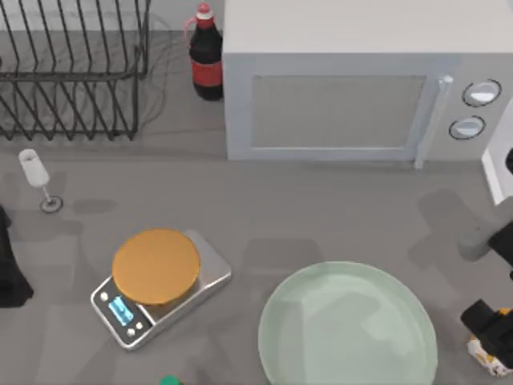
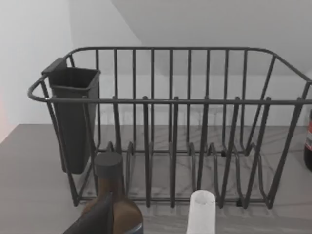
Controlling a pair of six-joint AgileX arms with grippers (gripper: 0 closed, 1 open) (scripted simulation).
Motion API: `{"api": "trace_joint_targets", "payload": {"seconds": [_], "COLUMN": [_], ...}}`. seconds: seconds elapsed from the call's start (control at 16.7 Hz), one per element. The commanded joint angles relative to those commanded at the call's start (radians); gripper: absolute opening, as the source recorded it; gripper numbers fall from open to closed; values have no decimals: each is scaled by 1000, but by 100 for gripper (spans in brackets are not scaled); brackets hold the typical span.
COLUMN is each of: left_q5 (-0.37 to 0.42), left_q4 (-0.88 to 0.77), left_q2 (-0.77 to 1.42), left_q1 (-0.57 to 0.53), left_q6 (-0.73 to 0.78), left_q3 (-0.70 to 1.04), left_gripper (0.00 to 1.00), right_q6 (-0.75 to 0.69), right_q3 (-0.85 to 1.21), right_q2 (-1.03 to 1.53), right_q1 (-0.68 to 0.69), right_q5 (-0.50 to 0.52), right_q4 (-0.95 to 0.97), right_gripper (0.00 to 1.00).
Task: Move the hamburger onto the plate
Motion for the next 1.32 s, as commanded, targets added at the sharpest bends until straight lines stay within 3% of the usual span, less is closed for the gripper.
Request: {"api": "trace_joint_targets", "payload": {"seconds": [0.48, 0.96, 1.32], "left_q5": [0, 0, 0], "left_q4": [0, 0, 0], "left_q2": [0, 0, 0], "left_q1": [0, 0, 0], "left_q6": [0, 0, 0], "left_q3": [0, 0, 0], "left_gripper": [100, 100, 100], "right_q6": [-3, 1, 1], "right_q3": [-2, -161, -181], "right_q2": [22, 187, 209], "right_q1": [1, 5, 5], "right_q5": [0, 0, 0], "right_q4": [8, 338, 374], "right_gripper": [100, 100, 100]}}
